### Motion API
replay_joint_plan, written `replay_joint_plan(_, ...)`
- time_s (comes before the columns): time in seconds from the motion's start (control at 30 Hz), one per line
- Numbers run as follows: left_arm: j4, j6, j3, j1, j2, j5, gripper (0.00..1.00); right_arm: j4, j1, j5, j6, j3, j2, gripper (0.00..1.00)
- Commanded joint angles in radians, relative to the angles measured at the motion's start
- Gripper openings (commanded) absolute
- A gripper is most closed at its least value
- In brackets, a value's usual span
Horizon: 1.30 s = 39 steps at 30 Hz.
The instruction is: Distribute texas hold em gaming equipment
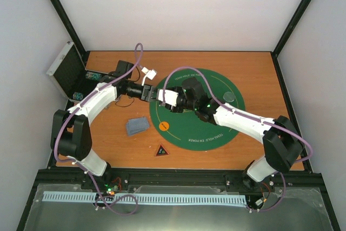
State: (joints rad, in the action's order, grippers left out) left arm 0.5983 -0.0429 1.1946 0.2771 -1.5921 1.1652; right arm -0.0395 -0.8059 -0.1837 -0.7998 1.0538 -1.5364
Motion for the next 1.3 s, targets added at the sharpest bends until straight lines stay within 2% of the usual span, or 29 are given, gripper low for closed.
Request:
replay_joint_plan(0.0, 0.004, 0.0, 0.003, 0.004, 0.013, 0.04, 0.43, 0.004, 0.008, -0.01, 0.02, 0.039, -0.007, 0.03)
replay_joint_plan(0.5, 0.008, 0.007, 0.009, 0.004, 0.008, 0.012, 0.57, 0.045, 0.013, -0.039, 0.057, 0.04, -0.004, 0.03)
replay_joint_plan(0.73, 0.023, 0.035, 0.019, 0.004, 0.022, -0.044, 0.73, 0.05, 0.022, -0.033, 0.089, 0.011, 0.015, 0.03)
replay_joint_plan(1.13, 0.062, 0.098, 0.042, 0.002, 0.068, -0.142, 0.99, 0.061, 0.022, -0.007, 0.18, -0.146, 0.107, 0.03)
replay_joint_plan(1.27, 0.065, 0.106, 0.048, 0.001, 0.079, -0.184, 1.0, 0.066, 0.022, -0.003, 0.219, -0.199, 0.129, 0.03)
